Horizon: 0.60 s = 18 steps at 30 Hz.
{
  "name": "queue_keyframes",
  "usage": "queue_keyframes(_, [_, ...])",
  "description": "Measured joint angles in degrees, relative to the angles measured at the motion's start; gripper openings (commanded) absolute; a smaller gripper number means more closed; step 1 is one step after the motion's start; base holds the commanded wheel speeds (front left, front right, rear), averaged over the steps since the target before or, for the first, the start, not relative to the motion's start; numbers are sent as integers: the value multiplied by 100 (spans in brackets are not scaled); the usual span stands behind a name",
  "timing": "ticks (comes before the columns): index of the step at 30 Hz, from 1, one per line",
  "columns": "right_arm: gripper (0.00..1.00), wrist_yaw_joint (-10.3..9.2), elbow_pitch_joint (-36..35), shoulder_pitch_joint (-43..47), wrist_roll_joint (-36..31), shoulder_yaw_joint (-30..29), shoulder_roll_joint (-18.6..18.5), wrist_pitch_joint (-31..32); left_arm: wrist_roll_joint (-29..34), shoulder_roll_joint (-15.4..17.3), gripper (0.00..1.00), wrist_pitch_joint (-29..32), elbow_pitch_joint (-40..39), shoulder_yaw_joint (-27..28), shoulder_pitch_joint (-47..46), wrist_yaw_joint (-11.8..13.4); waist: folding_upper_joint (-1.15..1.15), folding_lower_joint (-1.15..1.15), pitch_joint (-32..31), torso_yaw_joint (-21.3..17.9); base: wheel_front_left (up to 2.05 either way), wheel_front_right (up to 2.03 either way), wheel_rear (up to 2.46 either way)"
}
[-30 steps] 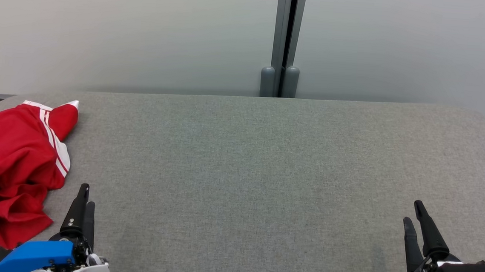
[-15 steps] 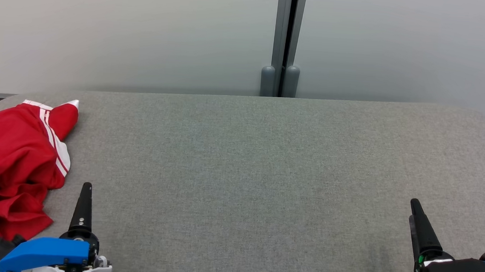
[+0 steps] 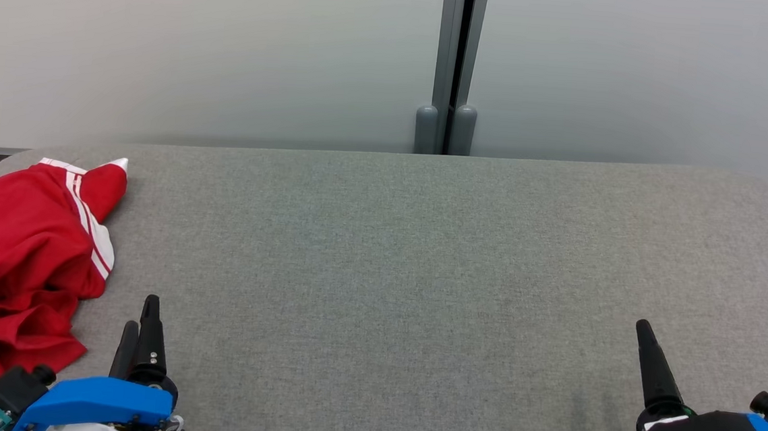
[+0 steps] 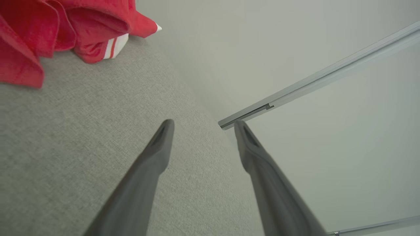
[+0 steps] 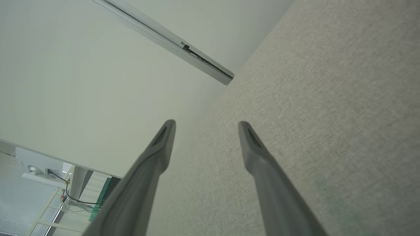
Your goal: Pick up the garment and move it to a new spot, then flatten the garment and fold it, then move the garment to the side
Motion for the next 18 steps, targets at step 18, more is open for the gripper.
queue_keyframes(18, [100, 5, 33, 19, -1432, 102, 12, -339, 1444, 4, 100, -344, -86, -193, 52, 107, 0, 0, 0, 29, 0, 0, 0])
